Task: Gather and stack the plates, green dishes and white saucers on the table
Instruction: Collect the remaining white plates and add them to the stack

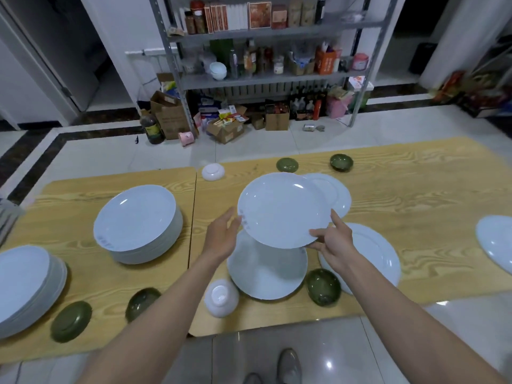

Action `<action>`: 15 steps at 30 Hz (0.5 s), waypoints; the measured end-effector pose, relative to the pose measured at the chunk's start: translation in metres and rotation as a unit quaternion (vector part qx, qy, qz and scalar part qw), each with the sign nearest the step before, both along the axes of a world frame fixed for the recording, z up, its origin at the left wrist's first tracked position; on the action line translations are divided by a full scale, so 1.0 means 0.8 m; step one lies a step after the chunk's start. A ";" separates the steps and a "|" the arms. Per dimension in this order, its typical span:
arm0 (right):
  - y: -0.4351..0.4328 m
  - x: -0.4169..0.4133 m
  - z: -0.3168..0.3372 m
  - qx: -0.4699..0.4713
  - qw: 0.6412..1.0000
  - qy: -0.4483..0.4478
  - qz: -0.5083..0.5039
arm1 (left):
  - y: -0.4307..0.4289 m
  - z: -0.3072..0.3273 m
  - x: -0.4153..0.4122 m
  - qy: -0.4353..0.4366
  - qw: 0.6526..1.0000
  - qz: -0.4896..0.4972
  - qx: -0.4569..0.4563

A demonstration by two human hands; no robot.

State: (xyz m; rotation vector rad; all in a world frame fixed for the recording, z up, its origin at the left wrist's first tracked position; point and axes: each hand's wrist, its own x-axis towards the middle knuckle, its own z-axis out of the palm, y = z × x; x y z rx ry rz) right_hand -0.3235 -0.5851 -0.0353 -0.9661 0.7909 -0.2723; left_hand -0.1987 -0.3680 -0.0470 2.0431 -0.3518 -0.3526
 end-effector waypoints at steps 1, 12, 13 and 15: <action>0.005 -0.006 0.002 0.006 0.999 -0.007 -0.031 | 0.007 -0.003 -0.006 -0.052 0.996 -0.027 0.066; 0.045 -0.071 0.012 0.013 0.982 -0.006 -0.187 | 0.029 -0.025 -0.080 -0.220 0.887 -0.208 0.349; 0.046 -0.076 0.013 0.014 0.982 -0.008 -0.190 | 0.028 -0.025 -0.084 -0.226 0.883 -0.208 0.356; 0.046 -0.085 0.014 0.013 0.981 -0.012 -0.192 | 0.027 -0.026 -0.094 -0.233 0.878 -0.208 0.364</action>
